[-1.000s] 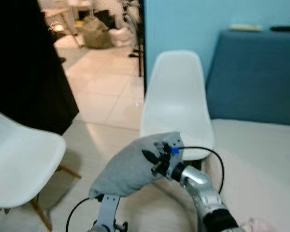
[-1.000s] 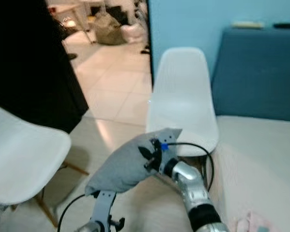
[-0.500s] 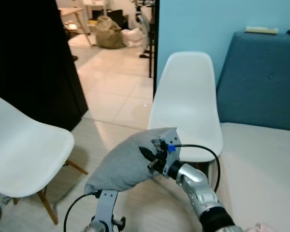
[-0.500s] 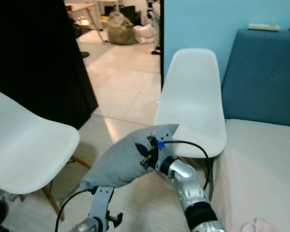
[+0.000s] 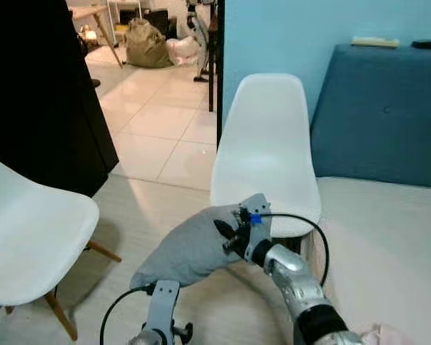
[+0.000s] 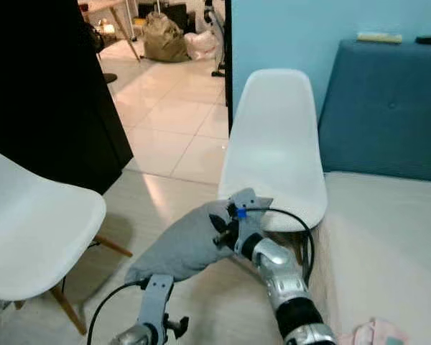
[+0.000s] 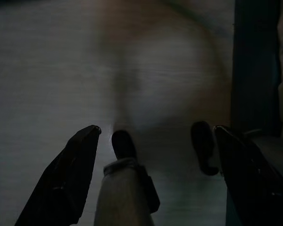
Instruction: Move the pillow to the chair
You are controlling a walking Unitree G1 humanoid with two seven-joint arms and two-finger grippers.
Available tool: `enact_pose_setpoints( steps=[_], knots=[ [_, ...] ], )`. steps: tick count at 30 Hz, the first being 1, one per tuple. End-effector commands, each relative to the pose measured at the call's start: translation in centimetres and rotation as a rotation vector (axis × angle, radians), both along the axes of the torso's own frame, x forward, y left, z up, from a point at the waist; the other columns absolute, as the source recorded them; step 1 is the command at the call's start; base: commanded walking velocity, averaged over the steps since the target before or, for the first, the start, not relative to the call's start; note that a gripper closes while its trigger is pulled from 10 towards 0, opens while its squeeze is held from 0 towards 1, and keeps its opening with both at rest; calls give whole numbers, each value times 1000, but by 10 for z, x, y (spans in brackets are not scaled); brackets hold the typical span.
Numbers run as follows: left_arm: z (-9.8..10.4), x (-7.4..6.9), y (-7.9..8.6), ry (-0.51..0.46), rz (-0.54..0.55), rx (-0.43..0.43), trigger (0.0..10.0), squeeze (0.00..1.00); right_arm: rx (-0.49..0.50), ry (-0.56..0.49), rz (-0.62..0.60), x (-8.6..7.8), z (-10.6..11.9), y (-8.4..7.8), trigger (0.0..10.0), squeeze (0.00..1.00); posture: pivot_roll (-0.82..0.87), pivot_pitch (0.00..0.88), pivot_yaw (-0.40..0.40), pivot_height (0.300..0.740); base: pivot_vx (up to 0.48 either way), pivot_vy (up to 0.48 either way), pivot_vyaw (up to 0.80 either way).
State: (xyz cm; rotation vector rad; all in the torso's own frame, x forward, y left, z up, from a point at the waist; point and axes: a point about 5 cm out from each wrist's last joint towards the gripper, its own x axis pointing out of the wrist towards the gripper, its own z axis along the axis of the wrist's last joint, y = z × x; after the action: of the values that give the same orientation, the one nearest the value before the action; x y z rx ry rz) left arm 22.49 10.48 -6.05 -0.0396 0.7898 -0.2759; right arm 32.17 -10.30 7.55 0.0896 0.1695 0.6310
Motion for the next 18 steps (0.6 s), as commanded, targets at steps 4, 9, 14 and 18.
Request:
enact_pose_setpoints(
  steps=[4, 9, 14, 18],
  knots=[
    [7, 9, -2, -45, -7, -25, 10000, 0, 74, -49, -81, 10, 15, -11, 10000, 0, -113, 0, 38, 740, 0, 0, -800],
    [22, 27, -9, -122, -30, -68, 10000, 0, 93, -85, -126, 15, 23, -17, 10000, 0, -115, 0, 41, 740, 0, 0, -788],
    [31, 37, -14, -170, -42, -81, 10000, 0, 89, -109, -129, 15, 24, -15, 10000, 0, -116, 0, 39, 740, 0, 0, -117],
    [36, 42, -16, -199, -43, -90, 10000, 0, 70, -109, -117, 13, 21, -13, 10000, 0, -118, 0, 34, 740, 0, 0, 0]
  ],
)
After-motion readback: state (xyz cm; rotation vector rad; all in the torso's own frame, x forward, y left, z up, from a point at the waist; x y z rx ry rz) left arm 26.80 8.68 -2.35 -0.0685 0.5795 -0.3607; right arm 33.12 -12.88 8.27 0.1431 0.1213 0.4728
